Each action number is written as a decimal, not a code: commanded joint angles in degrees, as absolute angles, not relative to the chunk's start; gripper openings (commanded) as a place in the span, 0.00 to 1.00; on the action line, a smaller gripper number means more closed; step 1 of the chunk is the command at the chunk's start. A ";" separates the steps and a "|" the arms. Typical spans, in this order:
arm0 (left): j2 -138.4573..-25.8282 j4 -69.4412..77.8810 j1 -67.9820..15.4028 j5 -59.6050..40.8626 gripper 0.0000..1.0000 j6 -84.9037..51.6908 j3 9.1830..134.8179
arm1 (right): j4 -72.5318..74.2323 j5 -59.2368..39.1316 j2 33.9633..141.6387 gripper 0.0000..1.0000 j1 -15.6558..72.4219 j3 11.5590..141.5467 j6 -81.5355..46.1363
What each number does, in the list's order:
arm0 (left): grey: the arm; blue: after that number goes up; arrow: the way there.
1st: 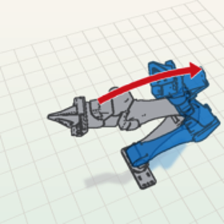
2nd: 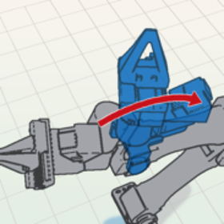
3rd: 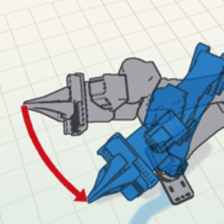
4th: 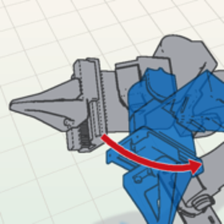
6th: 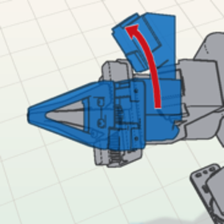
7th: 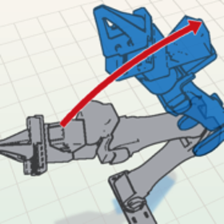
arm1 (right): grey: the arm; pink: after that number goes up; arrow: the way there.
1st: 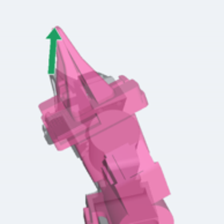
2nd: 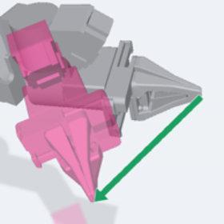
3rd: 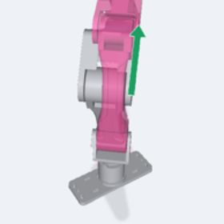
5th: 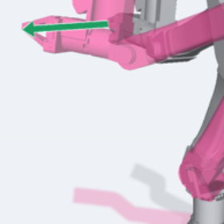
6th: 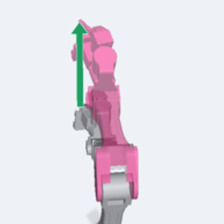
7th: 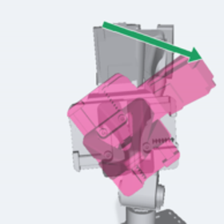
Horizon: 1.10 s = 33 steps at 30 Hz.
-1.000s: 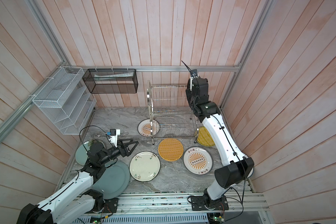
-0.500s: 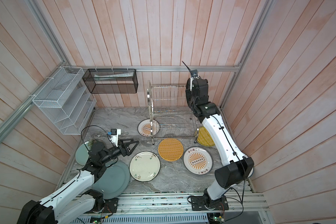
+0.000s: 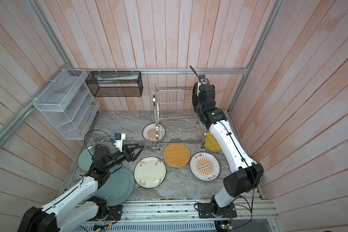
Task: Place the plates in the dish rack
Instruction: 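Open the right gripper and release the black plate in the rack slots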
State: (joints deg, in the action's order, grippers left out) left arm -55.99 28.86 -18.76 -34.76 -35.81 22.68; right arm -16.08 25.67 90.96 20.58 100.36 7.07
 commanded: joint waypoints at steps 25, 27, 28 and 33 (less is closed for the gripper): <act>-57.24 28.76 -18.65 -33.94 1.00 -36.18 22.41 | -16.37 25.04 86.90 0.39 20.45 101.23 4.48; -57.30 28.57 -18.71 -33.68 1.00 -36.21 22.41 | -16.55 24.99 86.84 0.43 20.39 101.48 4.20; -57.29 28.48 -18.72 -33.60 1.00 -36.21 22.35 | -16.70 25.05 86.75 0.46 20.43 101.68 4.11; -57.08 28.24 -18.72 -33.31 1.00 -36.38 22.32 | -17.32 26.12 86.66 0.53 20.46 102.41 3.64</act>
